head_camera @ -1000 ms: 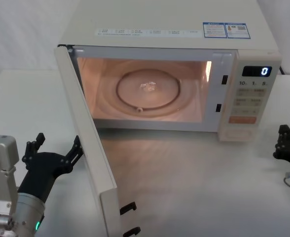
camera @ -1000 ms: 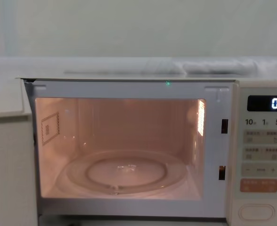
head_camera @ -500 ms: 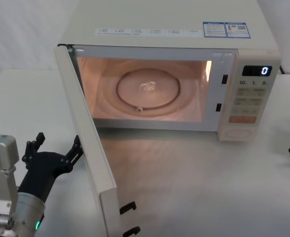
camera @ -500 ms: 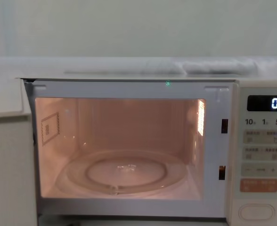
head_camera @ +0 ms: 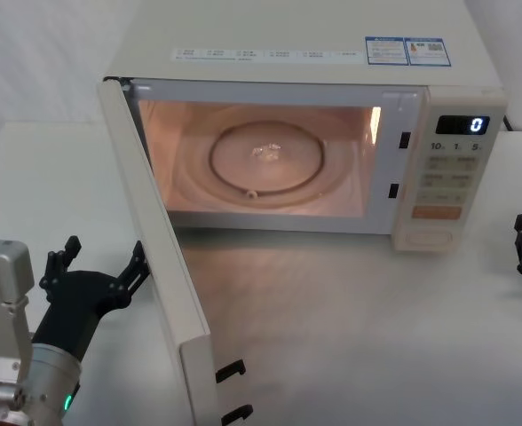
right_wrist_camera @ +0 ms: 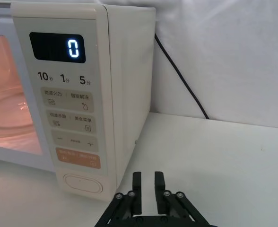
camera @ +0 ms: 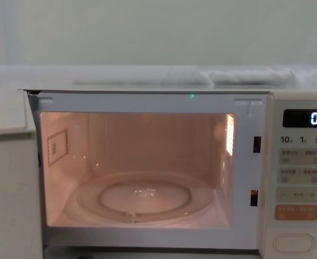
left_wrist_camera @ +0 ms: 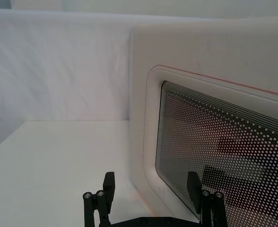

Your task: Press the button to open the microwave door with one hand; close the microwave door with the other hand.

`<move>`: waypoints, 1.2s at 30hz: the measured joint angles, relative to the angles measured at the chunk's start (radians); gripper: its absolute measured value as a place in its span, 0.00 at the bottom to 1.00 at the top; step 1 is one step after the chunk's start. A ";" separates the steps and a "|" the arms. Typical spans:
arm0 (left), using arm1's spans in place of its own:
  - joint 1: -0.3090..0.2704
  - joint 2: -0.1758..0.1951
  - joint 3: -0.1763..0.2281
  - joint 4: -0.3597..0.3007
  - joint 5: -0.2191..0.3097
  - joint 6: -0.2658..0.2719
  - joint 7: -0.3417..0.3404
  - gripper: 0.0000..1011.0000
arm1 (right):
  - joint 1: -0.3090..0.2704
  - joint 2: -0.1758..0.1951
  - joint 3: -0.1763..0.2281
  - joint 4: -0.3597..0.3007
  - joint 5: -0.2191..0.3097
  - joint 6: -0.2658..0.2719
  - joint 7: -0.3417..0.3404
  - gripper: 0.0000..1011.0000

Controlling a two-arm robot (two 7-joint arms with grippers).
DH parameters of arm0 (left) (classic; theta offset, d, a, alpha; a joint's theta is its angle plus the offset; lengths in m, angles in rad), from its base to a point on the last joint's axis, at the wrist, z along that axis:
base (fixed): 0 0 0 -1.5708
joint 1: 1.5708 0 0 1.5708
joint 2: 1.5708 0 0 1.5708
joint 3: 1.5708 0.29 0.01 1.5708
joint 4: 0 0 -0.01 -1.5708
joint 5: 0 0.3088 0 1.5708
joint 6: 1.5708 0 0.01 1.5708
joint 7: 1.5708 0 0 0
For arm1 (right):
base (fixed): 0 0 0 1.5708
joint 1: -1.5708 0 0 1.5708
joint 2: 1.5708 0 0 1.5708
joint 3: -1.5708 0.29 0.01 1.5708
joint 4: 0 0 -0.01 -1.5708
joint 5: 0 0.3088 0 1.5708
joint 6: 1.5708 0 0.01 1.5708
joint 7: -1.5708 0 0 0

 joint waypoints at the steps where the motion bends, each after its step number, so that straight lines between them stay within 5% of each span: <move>1: 0.000 0.000 0.000 0.000 0.000 0.000 0.000 0.99 | 0.000 0.000 0.000 0.000 0.000 0.000 0.000 0.19; 26: 0.000 0.000 0.000 0.000 0.000 0.000 0.000 0.99 | -0.002 -0.003 0.000 -0.002 -0.004 -0.002 -0.005 0.96; 36: 0.000 0.000 0.000 0.000 0.000 0.000 0.000 0.99 | -0.002 -0.004 0.000 -0.002 -0.004 -0.002 -0.005 0.99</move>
